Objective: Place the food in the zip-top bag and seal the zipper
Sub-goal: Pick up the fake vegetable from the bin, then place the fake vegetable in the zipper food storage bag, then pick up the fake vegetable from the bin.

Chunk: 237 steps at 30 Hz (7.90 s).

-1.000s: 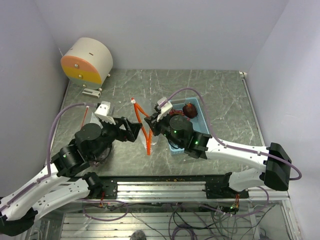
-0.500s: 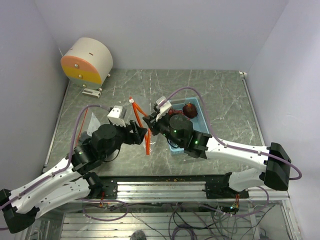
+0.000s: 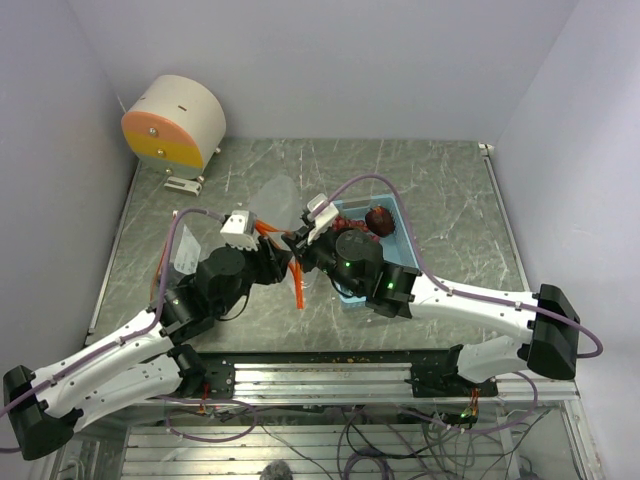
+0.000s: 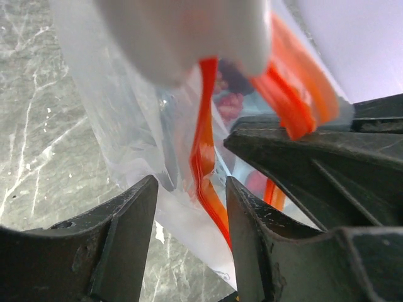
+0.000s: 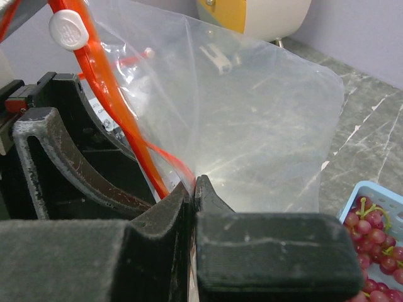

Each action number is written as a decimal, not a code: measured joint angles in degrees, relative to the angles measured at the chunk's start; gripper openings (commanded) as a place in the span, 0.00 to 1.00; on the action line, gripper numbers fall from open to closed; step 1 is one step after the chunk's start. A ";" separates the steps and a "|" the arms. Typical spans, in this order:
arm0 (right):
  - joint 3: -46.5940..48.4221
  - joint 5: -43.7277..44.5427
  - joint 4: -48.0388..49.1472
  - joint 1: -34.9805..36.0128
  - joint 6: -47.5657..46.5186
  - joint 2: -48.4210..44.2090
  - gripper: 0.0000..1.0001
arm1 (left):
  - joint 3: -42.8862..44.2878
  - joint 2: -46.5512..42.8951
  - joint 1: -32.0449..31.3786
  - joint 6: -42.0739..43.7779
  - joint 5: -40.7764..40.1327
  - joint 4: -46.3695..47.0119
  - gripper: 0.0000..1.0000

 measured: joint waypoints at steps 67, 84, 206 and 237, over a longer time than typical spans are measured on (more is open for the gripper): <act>-4.44 4.42 -14.88 -12.52 13.07 -4.44 0.87 | 4.17 12.26 0.00 12.04 -22.27 -13.68 0.07; -7.67 -3.67 -30.88 -30.73 23.19 8.90 0.97 | 3.43 9.38 0.00 14.40 -20.81 -11.58 0.07; -12.22 -7.85 -40.92 -26.18 22.38 -5.62 1.00 | 1.92 3.06 0.35 10.93 -4.90 -6.51 0.07; -6.86 -12.09 -46.16 -29.68 15.54 9.86 0.17 | 1.09 -0.52 0.33 10.93 -6.40 -8.22 0.07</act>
